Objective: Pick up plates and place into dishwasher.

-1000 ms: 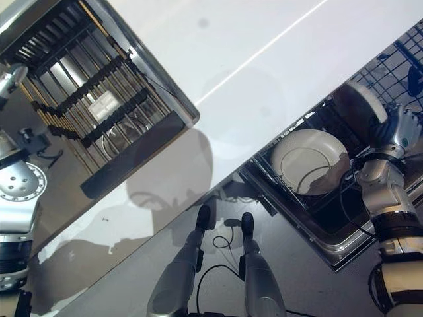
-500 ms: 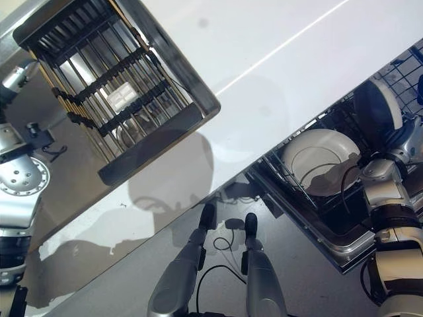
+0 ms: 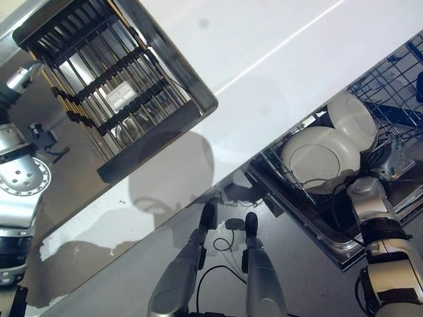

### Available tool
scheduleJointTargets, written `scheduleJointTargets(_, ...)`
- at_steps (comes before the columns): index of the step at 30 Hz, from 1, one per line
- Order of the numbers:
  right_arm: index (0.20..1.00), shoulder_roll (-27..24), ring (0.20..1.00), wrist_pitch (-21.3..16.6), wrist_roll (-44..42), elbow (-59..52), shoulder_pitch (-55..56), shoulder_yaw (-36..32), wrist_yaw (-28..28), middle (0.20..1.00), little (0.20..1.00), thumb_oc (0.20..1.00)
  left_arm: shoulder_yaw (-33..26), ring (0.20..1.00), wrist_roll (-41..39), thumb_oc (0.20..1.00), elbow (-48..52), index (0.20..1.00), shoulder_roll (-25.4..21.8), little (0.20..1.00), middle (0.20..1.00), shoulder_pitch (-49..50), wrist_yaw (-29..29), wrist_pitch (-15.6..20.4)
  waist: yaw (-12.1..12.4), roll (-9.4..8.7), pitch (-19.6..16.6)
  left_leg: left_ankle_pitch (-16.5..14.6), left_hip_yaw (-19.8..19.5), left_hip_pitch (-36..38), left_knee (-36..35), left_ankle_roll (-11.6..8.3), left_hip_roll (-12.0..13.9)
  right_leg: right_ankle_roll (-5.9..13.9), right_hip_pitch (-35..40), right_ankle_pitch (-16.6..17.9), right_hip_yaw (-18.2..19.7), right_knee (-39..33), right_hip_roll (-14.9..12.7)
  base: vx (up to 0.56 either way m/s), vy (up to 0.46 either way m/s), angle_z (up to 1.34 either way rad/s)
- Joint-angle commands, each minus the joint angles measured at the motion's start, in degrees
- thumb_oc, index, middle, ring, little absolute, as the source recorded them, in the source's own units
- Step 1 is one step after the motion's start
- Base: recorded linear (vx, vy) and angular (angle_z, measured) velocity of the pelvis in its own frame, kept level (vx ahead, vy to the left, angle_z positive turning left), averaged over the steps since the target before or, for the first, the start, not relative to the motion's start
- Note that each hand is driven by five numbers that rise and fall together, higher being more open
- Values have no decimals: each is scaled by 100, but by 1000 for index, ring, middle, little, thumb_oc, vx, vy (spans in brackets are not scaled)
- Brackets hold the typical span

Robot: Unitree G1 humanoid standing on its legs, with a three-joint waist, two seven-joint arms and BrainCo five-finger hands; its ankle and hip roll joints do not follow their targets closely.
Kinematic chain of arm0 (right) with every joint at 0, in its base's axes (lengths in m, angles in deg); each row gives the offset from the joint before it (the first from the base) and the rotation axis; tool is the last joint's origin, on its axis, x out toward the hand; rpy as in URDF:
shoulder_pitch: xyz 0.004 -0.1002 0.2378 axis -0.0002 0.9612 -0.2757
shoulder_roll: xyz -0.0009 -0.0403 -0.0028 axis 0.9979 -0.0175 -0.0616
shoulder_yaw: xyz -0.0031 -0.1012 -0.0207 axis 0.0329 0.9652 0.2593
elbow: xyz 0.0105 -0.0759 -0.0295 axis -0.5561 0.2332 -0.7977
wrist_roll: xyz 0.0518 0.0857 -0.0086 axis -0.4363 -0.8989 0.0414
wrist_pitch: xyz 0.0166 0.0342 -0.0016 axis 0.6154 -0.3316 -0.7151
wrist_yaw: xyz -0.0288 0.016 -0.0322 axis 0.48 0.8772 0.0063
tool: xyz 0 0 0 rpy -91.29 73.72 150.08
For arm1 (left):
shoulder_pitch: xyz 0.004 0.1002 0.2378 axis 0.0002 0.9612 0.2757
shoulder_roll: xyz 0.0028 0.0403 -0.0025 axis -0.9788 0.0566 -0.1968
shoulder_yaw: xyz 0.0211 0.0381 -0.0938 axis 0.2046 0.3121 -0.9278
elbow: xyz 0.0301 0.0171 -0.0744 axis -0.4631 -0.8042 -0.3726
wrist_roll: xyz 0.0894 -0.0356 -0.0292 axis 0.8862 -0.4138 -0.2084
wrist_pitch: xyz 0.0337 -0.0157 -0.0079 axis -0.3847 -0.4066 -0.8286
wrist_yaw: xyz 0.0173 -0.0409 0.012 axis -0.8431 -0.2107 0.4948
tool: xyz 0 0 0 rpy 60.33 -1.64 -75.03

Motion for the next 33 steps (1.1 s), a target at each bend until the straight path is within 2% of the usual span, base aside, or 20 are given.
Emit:
scheduleJointTargets(1, 1000, -110, 1000, 2, 510, -876, 412, -185, 263, 1000, 1000, 1000, -373, 1000, -71, 1000, 9, 1000, 75, 1000, 1000, 120, 3, 146, -82, -101, -267, -294, 105, -63, 57, 362, -287, 237, -122, 335, -166, -327, -209, 16, 25, -4)
scheduleJointTargets(4, 1000, -51, 1000, 112, 885, -1668, 610, -543, 286, 1000, 1000, 1000, -496, 1000, -32, 1000, 31, 1000, 172, 1000, 1000, 304, -3, 184, -129, -138, -344, -319, 132, 6, 29, 372, -258, 238, -79, 309, -127, -327, -181, 25, 30, -5)
scheduleJointTargets(6, 1000, 15, 1000, -17, 969, -2090, 759, -801, 349, 1000, 1000, 1000, -601, 1000, -17, 1000, 56, 1000, 252, 1000, 1000, 460, -50, 227, -147, -156, -412, -339, 148, 72, 18, 375, -234, 234, -26, 279, -118, -319, -168, 37, 30, -7)
scheduleJointTargets(11, 1000, 461, 1000, -661, 670, -2884, 1178, -1379, 672, 1000, 1000, 1000, -774, 1000, 39, 1000, 73, 1000, 503, 1000, 1000, 781, -160, 300, -207, -160, -583, -379, 193, 217, 29, 371, -185, 215, 88, 198, -96, -260, -135, 42, 45, -4)
scheduleJointTargets(14, 1000, 926, 1000, -1063, 375, -3370, 1533, -1721, 894, 1000, 1000, 1000, -887, 1000, 110, 1000, 124, 1000, 708, 1000, 1000, 1074, -209, 366, -241, -141, -738, -414, 236, 376, 34, 382, -142, 196, 221, 125, -82, -221, -109, 59, 45, -1)
scheduleJointTargets(19, 1000, 1478, 1000, -1386, 38, -3699, 2067, -1980, 1324, 1000, 1000, 1000, -1046, 1000, 152, 1000, 174, 1000, 915, 1000, 1000, 1523, -325, 434, -259, -110, -954, -476, 290, 629, 85, 375, -69, 151, 493, 12, -80, -176, -99, 67, 18, -1)
scheduleJointTargets(26, 1000, 2106, 1000, -1393, -378, -3762, 2646, -1966, 1344, 1000, 1000, 1000, -1295, 1000, 62, 1000, 258, 1000, 1149, 1000, 1000, 2148, -627, 590, -296, -87, -1159, -522, 358, 933, 177, 350, 85, 40, 774, -194, -105, 42, -43, 34, -24, -1)
scheduleJointTargets(30, 1000, 2227, 1000, -1428, -612, -3663, 2775, -1827, 1085, 1000, 1000, 1000, -1291, 1000, 37, 1000, 356, 1000, 1233, 1000, 1000, 2301, -867, 530, -280, -56, -1157, -571, 346, 1005, 439, 338, 142, -74, 844, -442, -168, 511, -5, 39, -33, -5)
scheduleJointTargets(33, 1000, 2250, 1000, -1468, -657, -3587, 2907, -1753, 938, 1000, 1000, 1000, -1253, 1000, 46, 1000, 389, 1000, 1325, 1000, 1000, 2415, -1037, 498, -291, -34, -1103, -667, 314, 945, 829, 354, 90, -151, 811, -610, -165, 907, 1, 50, -15, -4)
